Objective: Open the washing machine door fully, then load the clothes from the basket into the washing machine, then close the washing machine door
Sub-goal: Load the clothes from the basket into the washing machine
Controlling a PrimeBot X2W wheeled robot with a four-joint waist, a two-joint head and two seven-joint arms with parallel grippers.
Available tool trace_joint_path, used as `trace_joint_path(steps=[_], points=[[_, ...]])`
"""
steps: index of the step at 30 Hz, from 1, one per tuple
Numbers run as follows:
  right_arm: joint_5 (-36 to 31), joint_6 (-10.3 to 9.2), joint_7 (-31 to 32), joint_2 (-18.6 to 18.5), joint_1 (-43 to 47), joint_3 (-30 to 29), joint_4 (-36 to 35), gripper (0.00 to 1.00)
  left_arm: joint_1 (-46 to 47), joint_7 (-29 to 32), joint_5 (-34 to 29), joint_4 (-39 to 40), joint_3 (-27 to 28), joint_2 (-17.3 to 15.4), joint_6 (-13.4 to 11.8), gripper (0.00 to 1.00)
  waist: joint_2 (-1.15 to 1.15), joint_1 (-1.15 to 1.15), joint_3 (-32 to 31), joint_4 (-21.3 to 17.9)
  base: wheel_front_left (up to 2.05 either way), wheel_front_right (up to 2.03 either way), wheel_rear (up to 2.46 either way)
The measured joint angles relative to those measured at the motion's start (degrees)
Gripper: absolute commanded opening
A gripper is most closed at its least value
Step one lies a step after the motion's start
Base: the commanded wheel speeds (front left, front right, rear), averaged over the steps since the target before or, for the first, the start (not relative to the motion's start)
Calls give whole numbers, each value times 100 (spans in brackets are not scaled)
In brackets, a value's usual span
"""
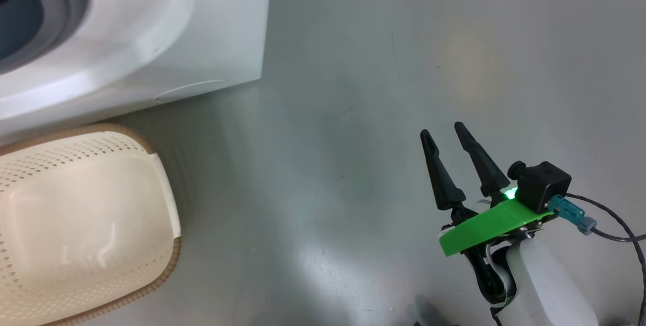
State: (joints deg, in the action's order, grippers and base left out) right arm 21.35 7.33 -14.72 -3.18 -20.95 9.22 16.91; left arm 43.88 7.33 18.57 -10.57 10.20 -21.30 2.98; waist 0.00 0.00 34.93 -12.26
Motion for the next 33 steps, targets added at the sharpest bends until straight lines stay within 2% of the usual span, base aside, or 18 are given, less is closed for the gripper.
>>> trace_joint_path(steps=[8, 23, 28, 33], points=[[59, 0, -1, 2, -19, 89, -18, 100, 884, 330, 254, -580, -11, -190, 83, 0, 0, 0, 230, -83, 0, 0, 0], [253, 0, -1, 3, -296, 122, -92, 100, 2058, 366, 396, -1404, -76, -489, 158, 0, 0, 1, 929, -177, 0, 0, 0], [253, 0, -1, 4, -419, 126, -101, 100, 2439, 216, 396, -1612, -146, -584, 213, 0, 0, 1, 1164, -204, 0, 0, 0], [253, 0, -1, 4, -497, 145, -132, 100, 2901, -219, 391, -1694, -337, -722, 298, 0, 0, 1, 1379, -224, 0, 0, 0]])
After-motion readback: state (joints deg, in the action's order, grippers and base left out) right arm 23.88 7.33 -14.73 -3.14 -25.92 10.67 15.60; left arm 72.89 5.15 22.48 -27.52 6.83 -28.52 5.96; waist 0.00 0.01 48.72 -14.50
